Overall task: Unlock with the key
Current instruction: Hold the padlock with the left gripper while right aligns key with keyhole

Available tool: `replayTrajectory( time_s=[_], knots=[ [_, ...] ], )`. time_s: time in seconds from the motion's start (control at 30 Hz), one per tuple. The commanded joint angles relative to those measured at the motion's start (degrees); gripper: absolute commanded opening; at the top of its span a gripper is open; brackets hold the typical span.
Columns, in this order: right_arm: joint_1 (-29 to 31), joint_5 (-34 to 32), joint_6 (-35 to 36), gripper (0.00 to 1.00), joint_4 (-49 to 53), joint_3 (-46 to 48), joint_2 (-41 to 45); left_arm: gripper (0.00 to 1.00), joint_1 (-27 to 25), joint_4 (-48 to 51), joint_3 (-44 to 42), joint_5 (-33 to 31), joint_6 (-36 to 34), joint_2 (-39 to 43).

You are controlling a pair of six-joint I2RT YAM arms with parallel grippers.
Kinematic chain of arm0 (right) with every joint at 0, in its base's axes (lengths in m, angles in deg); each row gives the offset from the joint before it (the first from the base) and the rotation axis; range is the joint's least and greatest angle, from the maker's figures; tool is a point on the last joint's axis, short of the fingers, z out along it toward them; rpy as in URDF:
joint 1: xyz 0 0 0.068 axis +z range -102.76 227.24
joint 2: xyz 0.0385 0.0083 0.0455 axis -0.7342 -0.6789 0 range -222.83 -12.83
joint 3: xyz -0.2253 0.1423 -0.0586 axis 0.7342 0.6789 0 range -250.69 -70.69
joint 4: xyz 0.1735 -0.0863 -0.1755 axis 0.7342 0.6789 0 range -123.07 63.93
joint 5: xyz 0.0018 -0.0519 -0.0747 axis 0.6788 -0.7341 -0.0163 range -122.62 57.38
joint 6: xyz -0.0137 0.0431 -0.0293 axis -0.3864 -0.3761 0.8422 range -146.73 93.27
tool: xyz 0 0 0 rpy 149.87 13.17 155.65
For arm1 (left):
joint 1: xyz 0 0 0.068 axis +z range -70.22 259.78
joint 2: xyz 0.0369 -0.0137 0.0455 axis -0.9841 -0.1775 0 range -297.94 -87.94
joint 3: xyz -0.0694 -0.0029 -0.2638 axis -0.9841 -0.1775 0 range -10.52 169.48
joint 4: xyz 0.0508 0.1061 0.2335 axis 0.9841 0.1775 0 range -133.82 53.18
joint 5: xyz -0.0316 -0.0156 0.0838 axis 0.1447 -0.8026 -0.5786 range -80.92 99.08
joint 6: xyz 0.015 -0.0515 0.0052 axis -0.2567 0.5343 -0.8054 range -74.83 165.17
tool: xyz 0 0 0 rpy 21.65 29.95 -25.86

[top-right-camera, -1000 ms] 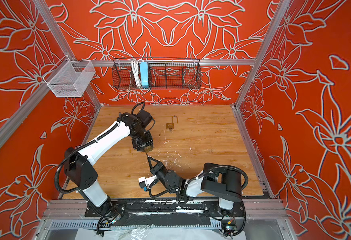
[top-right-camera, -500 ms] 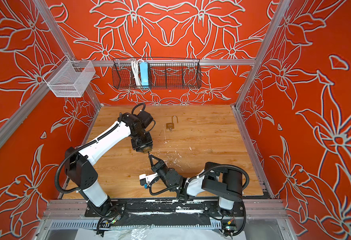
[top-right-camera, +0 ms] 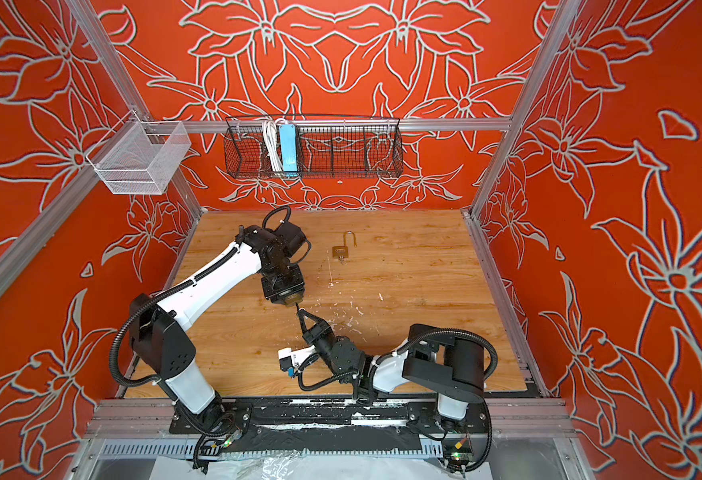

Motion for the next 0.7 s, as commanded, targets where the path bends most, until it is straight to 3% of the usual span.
replayTrajectory(
  time_s=[0.0,0.67],
  knots=[
    [0.18,-2.20,-0.42,0.00,-2.03,-0.99,-1.77,0.00,-0.24,1.72,1.68,-0.83,-0.11,2.23],
    [-0.34,-1.50,-2.34,0.00,-2.03,-2.22,-2.41,0.00,-0.22,1.48,1.60,-0.22,-0.37,1.33]
  ],
)
